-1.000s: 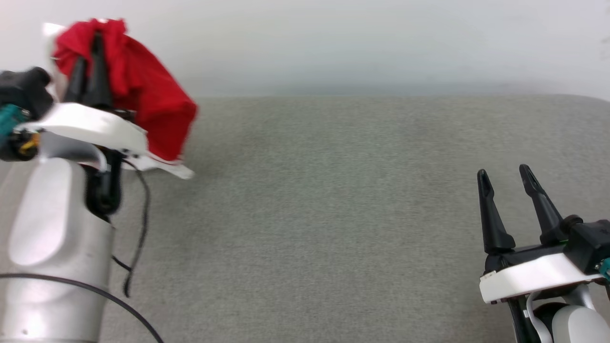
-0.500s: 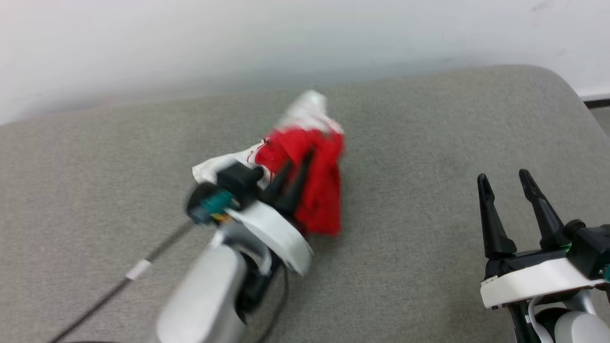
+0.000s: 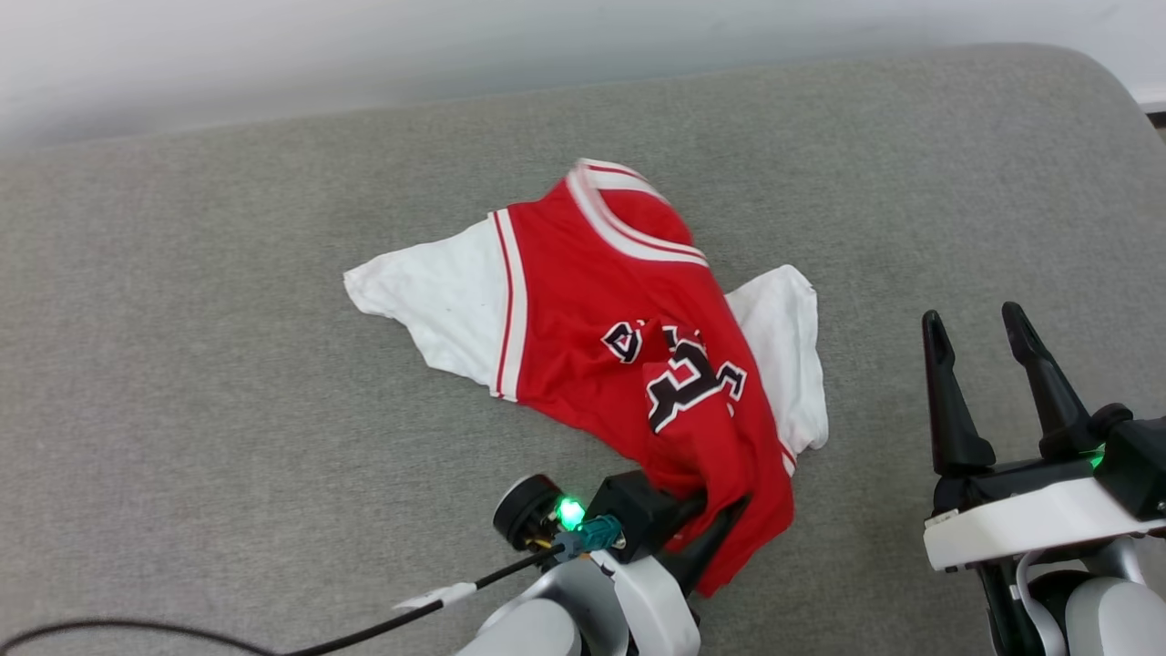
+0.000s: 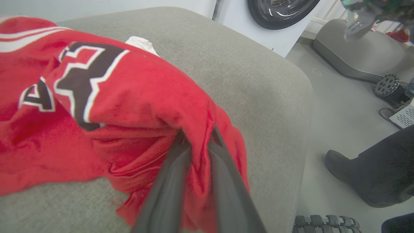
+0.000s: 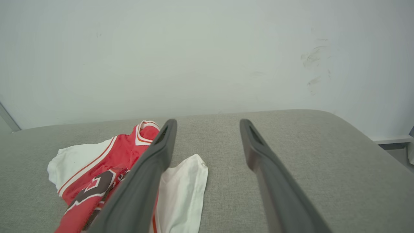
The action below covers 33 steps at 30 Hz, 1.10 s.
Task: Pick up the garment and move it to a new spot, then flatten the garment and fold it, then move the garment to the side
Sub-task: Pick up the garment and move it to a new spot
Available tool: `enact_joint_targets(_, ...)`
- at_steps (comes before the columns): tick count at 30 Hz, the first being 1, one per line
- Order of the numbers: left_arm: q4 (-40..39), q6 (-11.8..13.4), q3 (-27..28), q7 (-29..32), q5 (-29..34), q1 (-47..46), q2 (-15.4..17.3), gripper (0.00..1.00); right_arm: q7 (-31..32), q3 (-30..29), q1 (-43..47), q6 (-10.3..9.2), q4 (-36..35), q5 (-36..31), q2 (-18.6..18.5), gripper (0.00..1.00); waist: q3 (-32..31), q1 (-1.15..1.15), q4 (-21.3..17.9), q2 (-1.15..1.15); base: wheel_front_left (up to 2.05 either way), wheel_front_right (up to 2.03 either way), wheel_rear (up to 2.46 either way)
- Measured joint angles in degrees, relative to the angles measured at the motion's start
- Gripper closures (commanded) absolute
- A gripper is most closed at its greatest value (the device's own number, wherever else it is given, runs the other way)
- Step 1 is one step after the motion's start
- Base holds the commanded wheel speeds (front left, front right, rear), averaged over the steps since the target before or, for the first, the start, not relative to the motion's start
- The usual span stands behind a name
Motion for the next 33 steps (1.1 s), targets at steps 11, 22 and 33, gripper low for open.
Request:
enact_joint_targets(11,-5.1,3.0,2.7,-9.0,0.8,-2.6,2.0,0.0,0.6,-1.2,0.8,-0.01,1.2,-1.1,0.0,0.0,-4.6,0.0,3.5,0.0,0.0,0.0,0.0)
enact_joint_targets(22,-9.6,14.0,18.1,-10.5,-1.5,5.2,8.7,0.0,2.4,-1.7,4.9,-0.01,0.7,-1.4,0.0,0.0,-10.1,0.0,6.9,0.0,0.0,0.0,0.0)
enact_joint_targets(33,-14.4,18.5,28.5,-10.6,-2.3,18.9,13.5,0.0,4.8,-3.0,9.3,0.0,0.0,-1.6,0.0,0.0,-14.3,-0.01,8.3,0.0,0.0,0.0,0.0)
